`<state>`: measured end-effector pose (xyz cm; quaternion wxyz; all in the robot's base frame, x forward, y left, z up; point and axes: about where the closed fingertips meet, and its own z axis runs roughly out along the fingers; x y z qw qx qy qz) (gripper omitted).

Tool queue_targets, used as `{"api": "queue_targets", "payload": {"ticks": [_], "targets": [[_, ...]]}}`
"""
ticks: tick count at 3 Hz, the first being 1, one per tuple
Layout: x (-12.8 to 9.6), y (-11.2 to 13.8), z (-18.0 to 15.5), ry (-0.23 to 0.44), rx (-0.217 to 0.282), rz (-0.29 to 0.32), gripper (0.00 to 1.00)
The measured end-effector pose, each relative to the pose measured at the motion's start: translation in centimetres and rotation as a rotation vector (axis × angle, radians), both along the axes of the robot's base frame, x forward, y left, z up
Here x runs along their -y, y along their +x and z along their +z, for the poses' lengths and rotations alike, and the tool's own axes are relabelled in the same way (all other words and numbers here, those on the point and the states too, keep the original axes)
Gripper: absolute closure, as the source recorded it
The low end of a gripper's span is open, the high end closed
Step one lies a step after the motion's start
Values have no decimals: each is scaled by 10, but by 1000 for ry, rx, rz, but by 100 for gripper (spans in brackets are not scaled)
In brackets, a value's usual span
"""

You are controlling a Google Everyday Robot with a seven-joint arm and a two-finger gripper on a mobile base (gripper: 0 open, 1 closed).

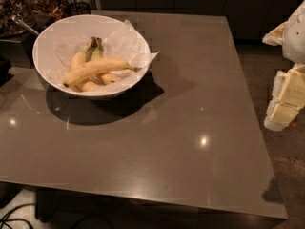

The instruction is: Pick banana from white bowl

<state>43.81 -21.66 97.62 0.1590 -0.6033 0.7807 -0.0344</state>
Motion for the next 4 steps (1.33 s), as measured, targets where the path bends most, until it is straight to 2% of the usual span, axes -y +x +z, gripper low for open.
{"api": "queue_targets", "payload": {"ticks": [2,3,4], "targets": [[-4,1,4,-3,-1,3,0],[-17,9,11,-18,-25,35,0],[-35,18,14,-53,-55,95,0]]}}
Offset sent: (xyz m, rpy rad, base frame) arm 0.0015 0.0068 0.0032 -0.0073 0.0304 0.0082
